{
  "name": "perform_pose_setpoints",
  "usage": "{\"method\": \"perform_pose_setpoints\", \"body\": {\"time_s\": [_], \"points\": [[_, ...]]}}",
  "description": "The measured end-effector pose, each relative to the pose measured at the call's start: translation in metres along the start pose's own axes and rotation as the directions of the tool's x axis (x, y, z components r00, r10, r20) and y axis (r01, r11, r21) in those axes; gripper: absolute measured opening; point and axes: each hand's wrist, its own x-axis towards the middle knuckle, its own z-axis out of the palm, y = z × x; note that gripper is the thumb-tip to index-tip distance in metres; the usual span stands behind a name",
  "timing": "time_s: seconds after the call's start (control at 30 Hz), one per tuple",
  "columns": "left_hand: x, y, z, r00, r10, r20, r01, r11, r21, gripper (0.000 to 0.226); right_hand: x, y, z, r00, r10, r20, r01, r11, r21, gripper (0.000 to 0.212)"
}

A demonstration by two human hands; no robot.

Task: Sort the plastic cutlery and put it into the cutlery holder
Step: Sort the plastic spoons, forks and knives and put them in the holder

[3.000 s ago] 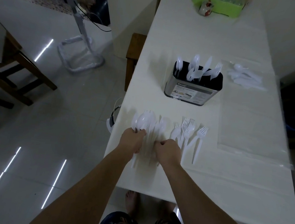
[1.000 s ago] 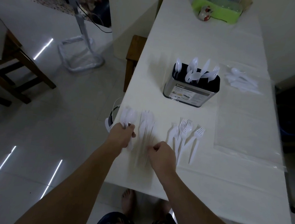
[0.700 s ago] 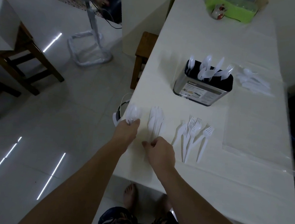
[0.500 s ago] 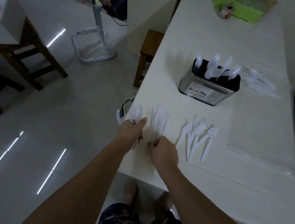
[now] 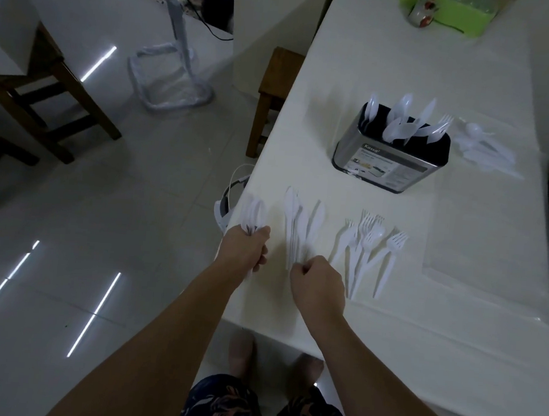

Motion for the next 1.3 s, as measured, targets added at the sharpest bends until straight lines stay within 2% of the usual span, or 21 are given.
{"method": "perform_pose_setpoints", "body": {"time_s": [0.27,0.47,0.57,0.67,0.77,0.83,0.93,1.07,1.17,1.2,1.3], "points": [[0.004,0.006,0.012,1.000,-0.018,0.022,0.017,0.999,0.047,0.031,0.001,0.014,-0.007,0.996,0.091,0.012,-0.092,0.995,0.040,0.036],[0.003,0.014,0.023,0.996,-0.007,0.086,-0.001,0.996,0.091,0.032,-0.004,0.021,-0.020,0.997,0.061,0.038,-0.065,0.992,0.108,0.025],[-0.004,0.023,0.029,0.990,0.037,0.134,-0.066,0.974,0.217,0.036,0.000,0.020,-0.030,0.999,0.024,0.030,-0.029,0.986,0.167,0.020],[-0.013,0.032,0.037,0.968,0.086,0.236,-0.169,0.919,0.357,0.040,0.010,0.013,-0.044,0.998,-0.048,-0.032,0.056,0.943,0.327,0.025],[-0.021,0.041,0.047,0.937,0.091,0.339,-0.254,0.842,0.476,0.039,0.023,0.000,-0.062,0.990,-0.136,-0.046,0.139,0.832,0.537,0.048],[-0.027,0.045,0.055,0.914,0.081,0.397,-0.301,0.791,0.532,0.034,0.029,-0.010,-0.073,0.975,-0.219,-0.043,0.201,0.784,0.587,0.056],[-0.031,0.048,0.066,0.879,0.079,0.470,-0.367,0.742,0.561,0.024,0.035,-0.019,-0.087,0.960,-0.280,0.012,0.231,0.815,0.531,0.051],[-0.031,0.050,0.075,0.863,0.107,0.493,-0.405,0.730,0.551,0.009,0.041,-0.013,-0.091,0.978,-0.202,-0.049,0.200,0.857,0.475,0.024],[-0.028,0.050,0.083,0.864,0.129,0.487,-0.427,0.700,0.572,0.019,0.041,-0.003,-0.096,0.980,-0.188,-0.070,0.196,0.833,0.517,0.019],[-0.025,0.050,0.085,0.868,0.156,0.471,-0.443,0.674,0.592,0.024,0.041,0.000,-0.100,0.976,-0.208,-0.069,0.215,0.852,0.476,0.018],[-0.017,0.053,0.092,0.867,0.250,0.431,-0.486,0.608,0.628,0.034,0.048,0.013,-0.110,0.946,-0.325,-0.019,0.324,0.934,0.152,0.030]]}}
